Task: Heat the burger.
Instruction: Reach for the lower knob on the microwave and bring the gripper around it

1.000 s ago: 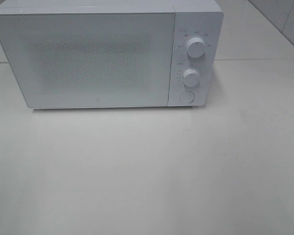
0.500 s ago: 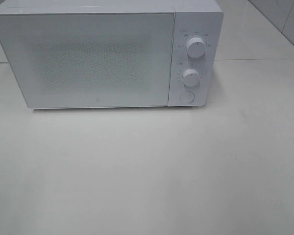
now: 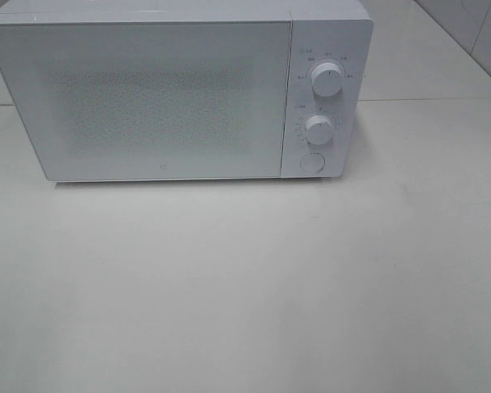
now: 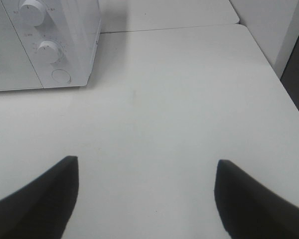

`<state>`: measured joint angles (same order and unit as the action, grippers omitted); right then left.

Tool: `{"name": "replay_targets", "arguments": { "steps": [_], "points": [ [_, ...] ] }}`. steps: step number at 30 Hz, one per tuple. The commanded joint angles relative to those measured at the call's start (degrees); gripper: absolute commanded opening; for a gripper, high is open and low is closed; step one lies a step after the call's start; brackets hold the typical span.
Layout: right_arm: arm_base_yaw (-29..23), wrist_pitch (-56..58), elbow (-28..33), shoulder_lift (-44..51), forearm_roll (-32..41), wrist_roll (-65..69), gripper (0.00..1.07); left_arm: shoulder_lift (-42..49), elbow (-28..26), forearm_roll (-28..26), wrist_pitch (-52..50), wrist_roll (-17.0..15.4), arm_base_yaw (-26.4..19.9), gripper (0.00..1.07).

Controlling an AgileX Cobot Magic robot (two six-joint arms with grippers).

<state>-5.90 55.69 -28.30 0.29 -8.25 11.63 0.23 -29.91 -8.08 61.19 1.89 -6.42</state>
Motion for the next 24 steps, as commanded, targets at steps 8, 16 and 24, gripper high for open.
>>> {"name": "replay_targets", "arguments": {
  "steps": [8,16,24],
  "points": [
    [0.23,-3.78,-2.64,-4.07,-0.23,5.10,0.71,1.15,0.17,-0.23,-0.40,0.06,-0.11,1.02],
    [0.23,-13.69,-2.75,-11.46,-0.46,4.93,0.68,1.15,0.17,-0.23,-0.40,0.06,-0.11,1.02],
    [0.23,-25.10,-2.75,-17.65,-3.55,4.87,0.64,1.15,0.17,-0.23,-0.40,0.06,-0.11,1.02]
  ]
}}
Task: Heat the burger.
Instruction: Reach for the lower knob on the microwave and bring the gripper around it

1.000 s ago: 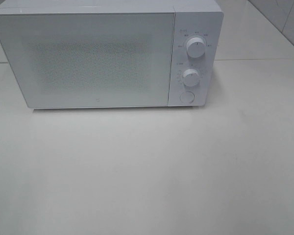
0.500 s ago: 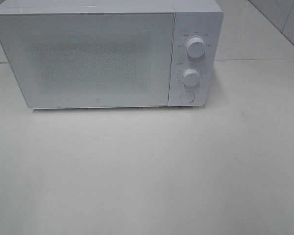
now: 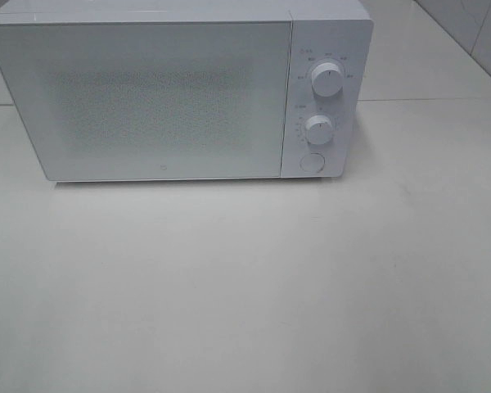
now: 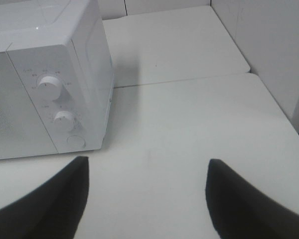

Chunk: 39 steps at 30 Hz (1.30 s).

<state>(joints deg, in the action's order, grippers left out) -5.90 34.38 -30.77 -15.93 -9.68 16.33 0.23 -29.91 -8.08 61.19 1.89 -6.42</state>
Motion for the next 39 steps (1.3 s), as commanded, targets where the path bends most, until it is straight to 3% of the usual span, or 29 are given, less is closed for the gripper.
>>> {"name": "replay_targets", "arguments": {
  "steps": [1,7,14,24,33,39],
  "points": [
    [0.23,-3.78,-0.29,-1.43,-2.12,0.17,0.64,1.15,0.17,-0.23,-0.40,0.06,-0.11,1.02],
    [0.23,-8.42,-0.29,-5.50,-4.53,0.17,0.66,1.15,0.17,-0.23,-0.40,0.06,-0.11,1.02],
    [0.23,-13.01,-0.29,-11.23,-4.53,0.17,0.82,1.15,0.17,-0.23,-0.40,0.06,-0.11,1.02],
    [0.23,-21.77,-0.17,-20.28,-4.53,0.17,0.80,1.15,0.17,-0.23,-0.40,0.06,-0.11,1.02],
    [0.23,-42.17,7.16,-29.34,-4.41,1.83,0.77,1.15,0.17,-0.23,-0.40,0.06,-0.11,1.02],
    [0.23,-50.65,8.42,-35.47,-4.30,1.89,0.76,1.15,0.17,-0.23,-0.40,0.06,-0.11,1.02]
  ]
}}
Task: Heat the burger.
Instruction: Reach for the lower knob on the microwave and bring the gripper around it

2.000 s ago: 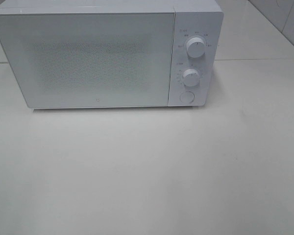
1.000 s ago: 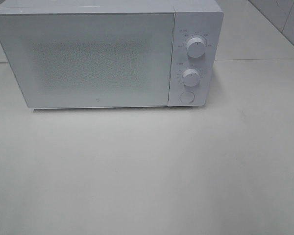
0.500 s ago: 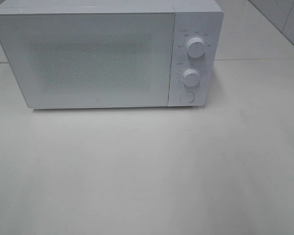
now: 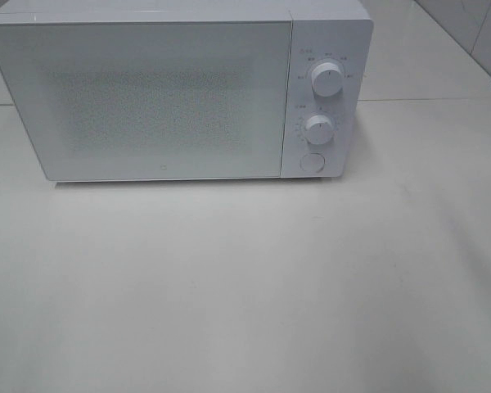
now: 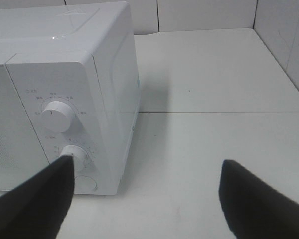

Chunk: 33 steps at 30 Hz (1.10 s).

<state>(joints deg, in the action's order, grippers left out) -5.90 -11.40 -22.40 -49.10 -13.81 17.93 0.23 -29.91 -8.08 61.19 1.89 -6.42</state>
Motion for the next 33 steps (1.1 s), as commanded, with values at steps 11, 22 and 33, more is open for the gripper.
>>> {"name": "replay_targets", "arguments": {
  "steps": [11,22,33],
  "points": [
    [0.23,-13.87,0.23,-12.55,1.78,-3.90,0.76,1.15,0.17,-0.23,-0.40,0.06,-0.11,1.02],
    [0.23,-34.32,6.30,-20.91,22.35,-20.63,0.76,1.15,0.17,-0.23,-0.40,0.06,-0.11,1.02],
    [-9.68,-44.40,9.51,-27.27,35.98,-28.88,0.76,1.09,0.17,-0.23,-0.40,0.06,-0.11,1.02]
  ]
}}
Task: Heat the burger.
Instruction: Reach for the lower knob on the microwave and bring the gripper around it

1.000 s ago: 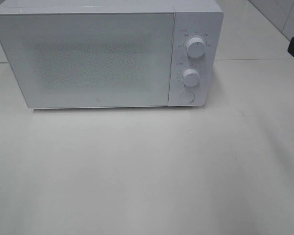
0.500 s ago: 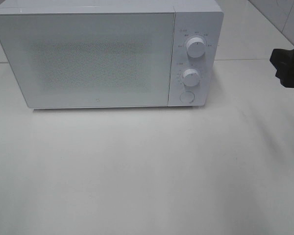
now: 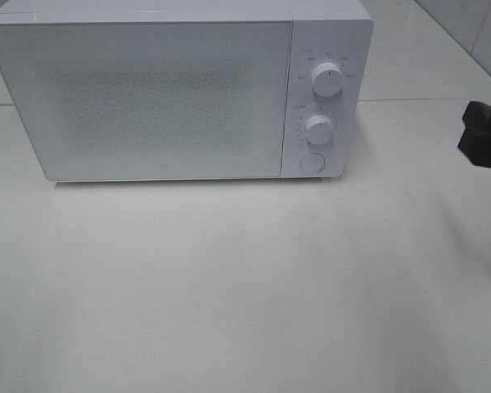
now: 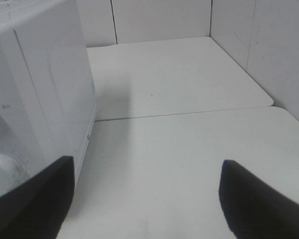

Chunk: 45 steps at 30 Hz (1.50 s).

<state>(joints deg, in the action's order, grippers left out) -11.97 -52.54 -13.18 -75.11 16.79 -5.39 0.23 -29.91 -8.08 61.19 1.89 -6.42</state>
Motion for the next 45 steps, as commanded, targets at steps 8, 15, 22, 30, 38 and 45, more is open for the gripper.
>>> {"name": "replay_targets", "arguments": {
  "steps": [8,15,22,30,38,45],
  "points": [
    [-17.19,-13.24,0.29,-6.07,21.94,-15.47,0.76,1.09,0.17,-0.23,-0.40,0.06,-0.11,1.02],
    [-26.99,-17.88,0.06,-9.11,27.56,-16.04,0.76,1.09,0.17,-0.17,-0.40,0.06,-0.11,1.02],
    [-32.31,-19.31,-0.63,-9.11,31.34,-16.04,0.76,1.09,0.17,-0.17,-0.40,0.06,-0.11,1.02],
    [-35.07,-18.79,-2.64,-10.03,33.35,-16.10,0.76,1.09,0.17,-0.17,-0.40,0.06,-0.11,1.02],
    [-35.07,-20.34,-2.64,-16.16,33.23,-15.30,0.76,1.09,0.17,-0.17,-0.40,0.06,-0.11,1.02],
    [-35.07,-23.32,-3.09,-19.54,32.43,-13.81,0.76,1.09,0.17,-0.17,-0.40,0.06,-0.11,1.02]
  ]
}}
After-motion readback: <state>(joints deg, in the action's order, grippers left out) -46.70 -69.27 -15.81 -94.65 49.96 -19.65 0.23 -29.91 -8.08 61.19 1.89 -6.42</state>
